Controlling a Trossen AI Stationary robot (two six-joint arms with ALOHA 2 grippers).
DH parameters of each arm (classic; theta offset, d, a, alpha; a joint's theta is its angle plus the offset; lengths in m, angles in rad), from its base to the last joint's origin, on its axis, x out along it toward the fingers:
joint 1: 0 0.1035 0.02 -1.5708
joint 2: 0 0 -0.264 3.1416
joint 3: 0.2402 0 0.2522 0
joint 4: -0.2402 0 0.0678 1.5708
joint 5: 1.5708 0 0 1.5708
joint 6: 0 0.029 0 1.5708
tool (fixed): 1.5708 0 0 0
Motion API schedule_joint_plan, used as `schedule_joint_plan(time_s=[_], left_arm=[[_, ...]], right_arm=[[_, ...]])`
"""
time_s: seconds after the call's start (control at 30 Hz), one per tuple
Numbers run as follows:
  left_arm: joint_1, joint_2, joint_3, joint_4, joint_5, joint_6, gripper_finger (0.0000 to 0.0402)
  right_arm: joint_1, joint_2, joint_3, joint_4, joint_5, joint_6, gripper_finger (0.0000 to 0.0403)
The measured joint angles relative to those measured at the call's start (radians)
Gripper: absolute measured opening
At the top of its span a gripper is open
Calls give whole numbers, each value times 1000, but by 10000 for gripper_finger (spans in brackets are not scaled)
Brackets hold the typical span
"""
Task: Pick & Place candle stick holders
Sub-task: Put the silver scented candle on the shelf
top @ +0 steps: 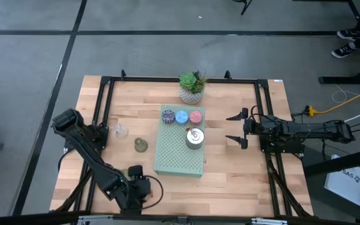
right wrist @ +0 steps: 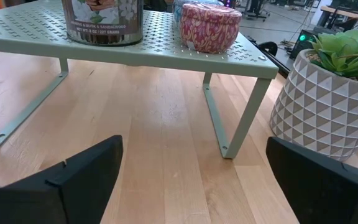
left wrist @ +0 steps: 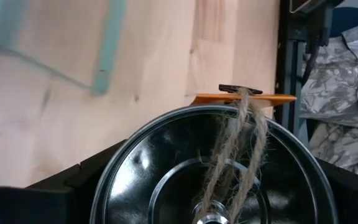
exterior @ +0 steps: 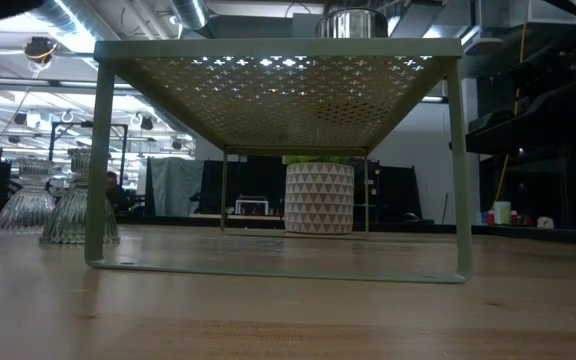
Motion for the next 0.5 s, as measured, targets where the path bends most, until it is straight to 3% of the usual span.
schedule_joint_plan(time_s=[0.5], left_arm=[[14,-244,0,-172,-100,-43,348]], right_arm=[[0,0,0,0,0,0,399]])
